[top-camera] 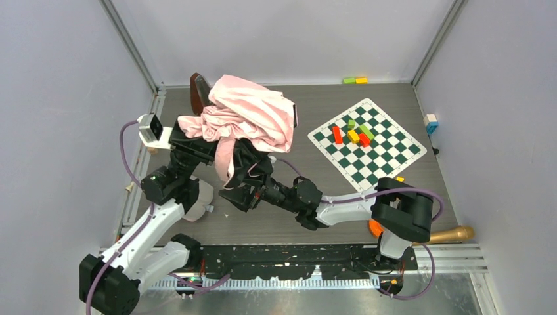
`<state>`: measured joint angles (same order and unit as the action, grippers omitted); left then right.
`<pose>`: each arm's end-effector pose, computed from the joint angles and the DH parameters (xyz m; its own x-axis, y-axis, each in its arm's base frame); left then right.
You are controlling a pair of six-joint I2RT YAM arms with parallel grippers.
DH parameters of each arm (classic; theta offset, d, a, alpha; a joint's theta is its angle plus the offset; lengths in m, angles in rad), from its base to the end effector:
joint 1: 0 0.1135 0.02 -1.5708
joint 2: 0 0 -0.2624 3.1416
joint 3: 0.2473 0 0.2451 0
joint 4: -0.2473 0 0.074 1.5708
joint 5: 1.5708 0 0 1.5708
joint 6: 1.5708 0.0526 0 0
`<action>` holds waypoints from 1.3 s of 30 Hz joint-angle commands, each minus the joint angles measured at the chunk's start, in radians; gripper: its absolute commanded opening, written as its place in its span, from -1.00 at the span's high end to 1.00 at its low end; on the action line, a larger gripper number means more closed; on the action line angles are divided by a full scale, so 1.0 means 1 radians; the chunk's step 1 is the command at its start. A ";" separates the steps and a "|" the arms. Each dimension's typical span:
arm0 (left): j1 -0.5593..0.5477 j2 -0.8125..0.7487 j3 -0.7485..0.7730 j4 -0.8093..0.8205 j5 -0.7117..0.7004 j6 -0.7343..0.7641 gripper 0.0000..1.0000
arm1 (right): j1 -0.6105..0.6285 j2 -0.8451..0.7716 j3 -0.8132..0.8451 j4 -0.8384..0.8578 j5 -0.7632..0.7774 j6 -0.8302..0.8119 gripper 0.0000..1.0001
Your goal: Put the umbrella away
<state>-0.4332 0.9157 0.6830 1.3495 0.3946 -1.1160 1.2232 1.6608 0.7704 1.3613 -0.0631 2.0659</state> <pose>0.1358 -0.0851 0.4353 -0.1273 -0.8548 -0.5030 0.9702 -0.0019 -0.2422 0.1169 0.3325 0.2852 -0.9159 0.0500 0.3982 0.3189 -0.5118 0.7977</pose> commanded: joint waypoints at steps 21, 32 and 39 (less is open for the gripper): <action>-0.086 -0.075 -0.009 0.061 0.111 0.175 1.00 | 0.040 -0.002 -0.039 0.046 0.027 0.129 0.88; -0.028 0.057 0.013 0.057 -0.088 -0.164 1.00 | -0.040 0.015 -0.236 0.187 0.042 -0.020 0.89; -0.024 0.140 0.016 -0.038 -0.110 -0.386 1.00 | -0.194 -0.011 -0.387 0.242 0.016 -0.207 0.89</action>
<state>-0.4580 1.0679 0.6575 1.2747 0.4198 -1.3117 1.0832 1.6512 0.4641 1.4921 -0.0200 2.0155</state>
